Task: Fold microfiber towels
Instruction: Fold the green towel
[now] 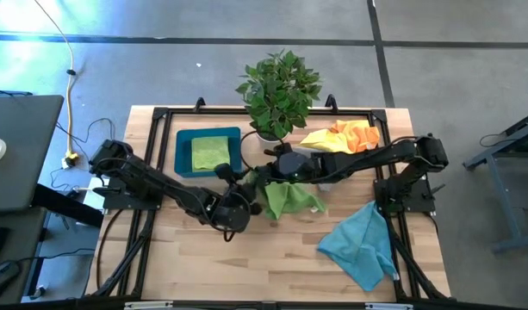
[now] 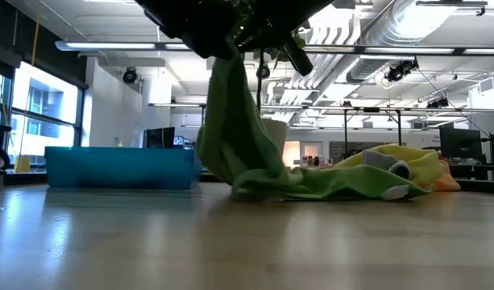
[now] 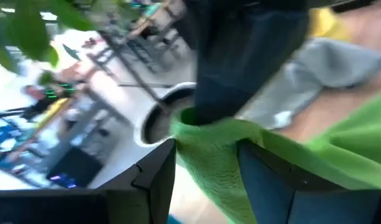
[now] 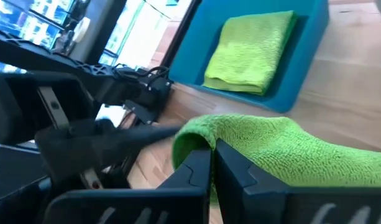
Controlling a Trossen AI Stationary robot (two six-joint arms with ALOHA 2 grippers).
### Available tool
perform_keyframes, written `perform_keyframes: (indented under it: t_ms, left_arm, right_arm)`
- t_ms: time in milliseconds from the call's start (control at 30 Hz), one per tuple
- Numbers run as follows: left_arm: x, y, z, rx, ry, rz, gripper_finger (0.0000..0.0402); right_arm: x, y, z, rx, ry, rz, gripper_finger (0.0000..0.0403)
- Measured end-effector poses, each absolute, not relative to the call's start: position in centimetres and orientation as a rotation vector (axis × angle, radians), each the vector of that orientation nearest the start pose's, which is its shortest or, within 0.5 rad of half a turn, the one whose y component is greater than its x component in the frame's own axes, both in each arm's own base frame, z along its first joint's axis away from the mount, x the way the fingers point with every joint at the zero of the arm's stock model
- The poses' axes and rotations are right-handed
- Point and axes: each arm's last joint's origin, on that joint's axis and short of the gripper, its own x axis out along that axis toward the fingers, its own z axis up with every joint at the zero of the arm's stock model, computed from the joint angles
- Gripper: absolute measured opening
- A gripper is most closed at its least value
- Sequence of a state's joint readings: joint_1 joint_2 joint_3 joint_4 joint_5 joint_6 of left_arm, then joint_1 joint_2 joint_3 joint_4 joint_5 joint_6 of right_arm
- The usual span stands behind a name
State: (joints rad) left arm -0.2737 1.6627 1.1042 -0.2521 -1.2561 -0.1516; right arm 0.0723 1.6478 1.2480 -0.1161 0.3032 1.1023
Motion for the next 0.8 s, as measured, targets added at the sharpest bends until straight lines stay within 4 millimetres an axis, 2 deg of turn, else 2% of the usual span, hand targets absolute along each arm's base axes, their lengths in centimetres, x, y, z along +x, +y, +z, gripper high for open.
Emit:
perform_keyframes:
  t_ms: [367, 533, 633, 800]
  left_arm:
    - [32.2, -6.0, 22.3, 0.538, 0.657, 0.942, 0.0161]
    - [32.1, -6.4, 21.6, 0.373, 0.747, 0.761, 0.0161]
    - [32.3, -6.7, 21.3, 0.248, 0.785, 0.642, 0.0161]
    - [33.0, -7.0, 21.7, 0.191, 0.725, 0.592, 0.0161]
  right_arm:
    - [36.8, 2.0, 27.3, 0.921, 0.428, -0.469, 0.0000]
    - [36.3, 1.8, 26.7, 0.819, 0.480, -0.562, 0.0000]
    - [35.9, 1.8, 26.3, 0.823, 0.494, -0.630, 0.0000]
    - [35.4, 2.0, 25.6, 0.861, 0.526, -0.715, 0.0000]
